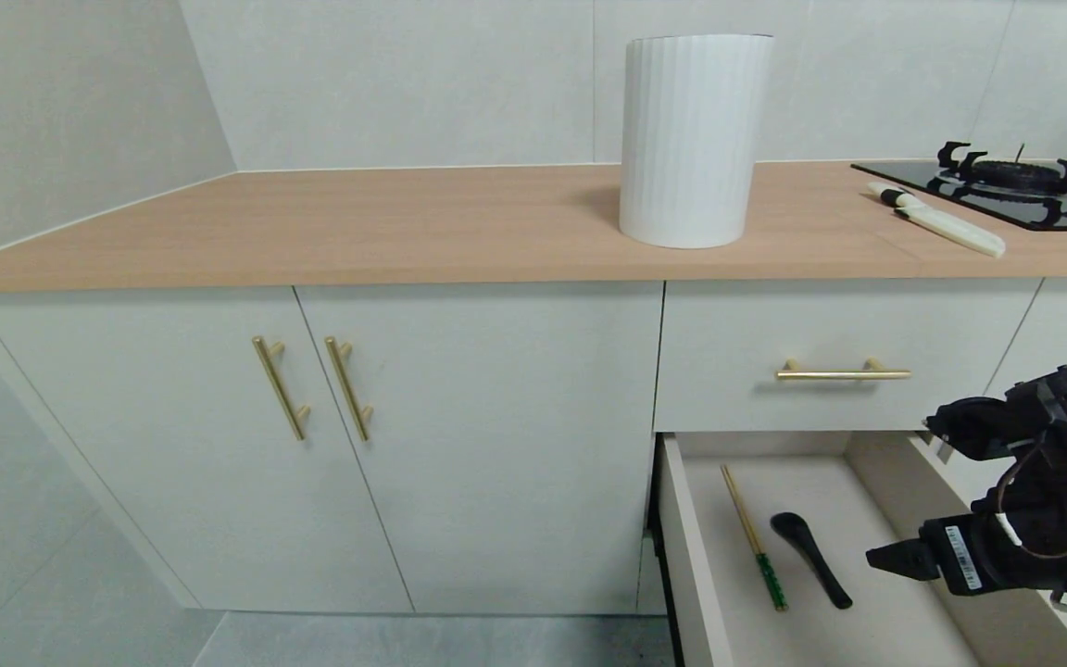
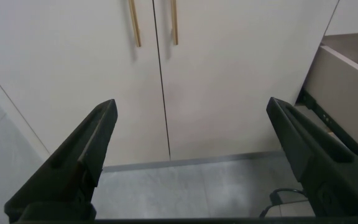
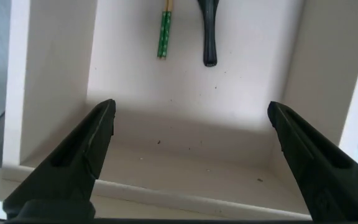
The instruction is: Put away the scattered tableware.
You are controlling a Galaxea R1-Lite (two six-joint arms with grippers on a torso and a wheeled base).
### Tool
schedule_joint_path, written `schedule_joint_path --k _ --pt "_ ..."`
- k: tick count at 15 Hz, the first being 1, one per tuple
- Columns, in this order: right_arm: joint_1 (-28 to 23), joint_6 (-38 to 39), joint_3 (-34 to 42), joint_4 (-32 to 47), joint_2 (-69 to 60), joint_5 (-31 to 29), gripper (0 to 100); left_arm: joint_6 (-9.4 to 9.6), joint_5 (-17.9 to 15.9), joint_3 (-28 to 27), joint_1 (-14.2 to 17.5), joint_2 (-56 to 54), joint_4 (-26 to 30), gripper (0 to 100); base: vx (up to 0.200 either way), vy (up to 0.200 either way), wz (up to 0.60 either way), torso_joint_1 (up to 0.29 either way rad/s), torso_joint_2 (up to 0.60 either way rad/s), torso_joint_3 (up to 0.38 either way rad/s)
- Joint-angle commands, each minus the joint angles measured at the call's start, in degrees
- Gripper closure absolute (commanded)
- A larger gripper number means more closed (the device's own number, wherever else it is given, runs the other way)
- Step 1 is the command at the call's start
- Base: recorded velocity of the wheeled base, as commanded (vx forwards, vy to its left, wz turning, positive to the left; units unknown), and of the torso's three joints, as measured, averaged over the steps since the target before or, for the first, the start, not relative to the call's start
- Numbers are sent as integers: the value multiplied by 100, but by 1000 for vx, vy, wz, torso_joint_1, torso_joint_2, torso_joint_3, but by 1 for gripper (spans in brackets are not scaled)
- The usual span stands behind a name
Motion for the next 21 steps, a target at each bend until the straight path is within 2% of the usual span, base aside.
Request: schedule_joint_path --k 1,4,9,11,17,21 --pt "3 -3 -4 2 -100 -2 0 1 -1 1 1 2 2 0 -200 0 0 2 7 2" --pt "3 -3 31 11 -109 -2 0 1 -1 1 1 2 2 0 -200 0 0 -2 2 4" --pt "99 -56 154 63 -109 7 0 1 -1 1 1 2 2 0 0 0 0 0 0 0" --pt "433 -65 110 740 -240 7 0 1 -1 1 1 2 2 0 0 0 0 0 0 0" --pt "1022 -179 119 1619 -232 7 0 1 -1 1 1 2 2 0 0 0 0 0 0 0" --pt "1084 -126 92 1584 313 -28 0 1 -1 1 1 2 2 0 0 0 0 0 0 0"
